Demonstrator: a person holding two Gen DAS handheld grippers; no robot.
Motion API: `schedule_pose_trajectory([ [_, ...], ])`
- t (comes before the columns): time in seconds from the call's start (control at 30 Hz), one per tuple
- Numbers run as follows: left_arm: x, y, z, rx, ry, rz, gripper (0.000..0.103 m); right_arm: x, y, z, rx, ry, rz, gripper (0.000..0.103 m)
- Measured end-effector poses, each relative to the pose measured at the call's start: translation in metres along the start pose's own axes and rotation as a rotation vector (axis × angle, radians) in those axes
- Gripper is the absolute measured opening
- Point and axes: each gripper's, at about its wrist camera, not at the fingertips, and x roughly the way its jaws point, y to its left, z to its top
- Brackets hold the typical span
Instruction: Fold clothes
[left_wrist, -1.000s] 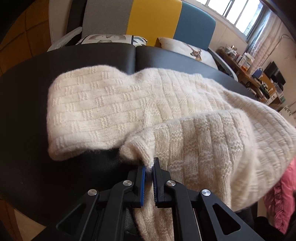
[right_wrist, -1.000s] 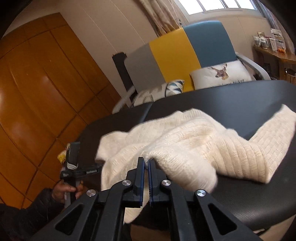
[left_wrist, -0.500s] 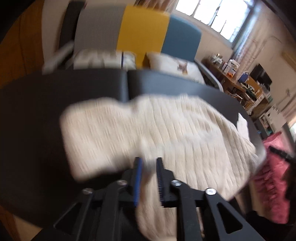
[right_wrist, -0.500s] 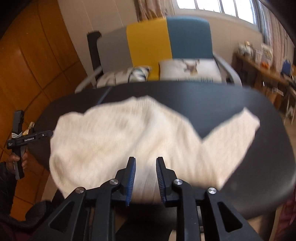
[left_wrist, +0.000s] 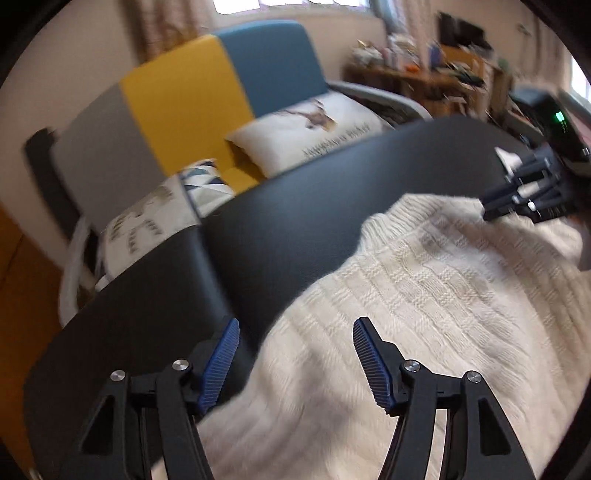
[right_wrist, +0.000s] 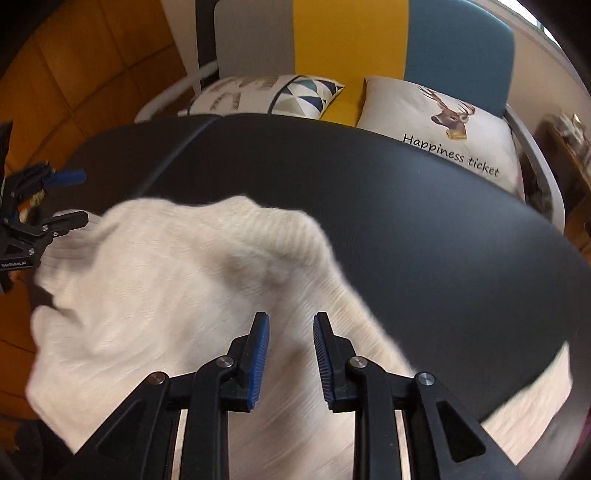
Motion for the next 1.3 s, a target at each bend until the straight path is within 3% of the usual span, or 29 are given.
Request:
schedule_pose_trajectory([
  [0.17, 0.049, -0.006, 0.019, 0.062, 0.099, -0.065, 0.066, 0.035, -0.018, 0.018, -0.056, 0.096, -0.010, 0.024],
  [0.37, 0.091, -0.012, 0.025, 0.115, 0.197, -0.116, 0.069, 0.042, -0.035, 0.023, -0.065, 0.108, -0.005, 0.027],
  [0.5, 0.091, -0.008, 0.020, 0.091, 0.166, -0.126, 0.080, 0.050, -0.038, 0.024, -0.077, 0.132, 0.034, 0.029],
  [0.63, 0.091, -0.004, 0.011, 0.042, 0.153, -0.166, 0.081, 0.054, -0.040, 0.025, -0.052, 0.128, 0.080, 0.031],
  [0.7, 0.088, -0.002, 0.006, 0.004, 0.133, -0.193, 0.060, 0.055, -0.035, 0.026, -0.070, 0.117, 0.053, 0.028],
  [0.73, 0.085, -0.002, 0.006, -0.014, 0.120, -0.195, 0.046, 0.054, -0.028, 0.026, -0.094, 0.108, 0.027, 0.014],
  [0.77, 0.081, 0.000, 0.005, -0.047, 0.113, -0.213, 0.016, 0.054, -0.020, 0.026, -0.115, 0.100, 0.011, 0.009],
  [0.83, 0.079, -0.001, 0.004, -0.098, 0.108, -0.206, 0.012, 0.054, -0.003, 0.026, -0.180, 0.080, -0.071, 0.008],
  [0.97, 0.055, -0.001, -0.008, -0.174, 0.027, -0.122, 0.011, 0.041, 0.014, 0.030, -0.209, 0.013, -0.169, 0.006],
  [1.17, -0.025, 0.007, -0.012, -0.227, -0.211, 0.062, 0.011, -0.015, 0.035, 0.055, -0.241, -0.182, -0.233, 0.003],
  [1.3, -0.040, 0.023, 0.003, -0.231, -0.278, 0.182, 0.011, -0.026, 0.038, 0.087, -0.221, -0.291, -0.319, 0.003],
])
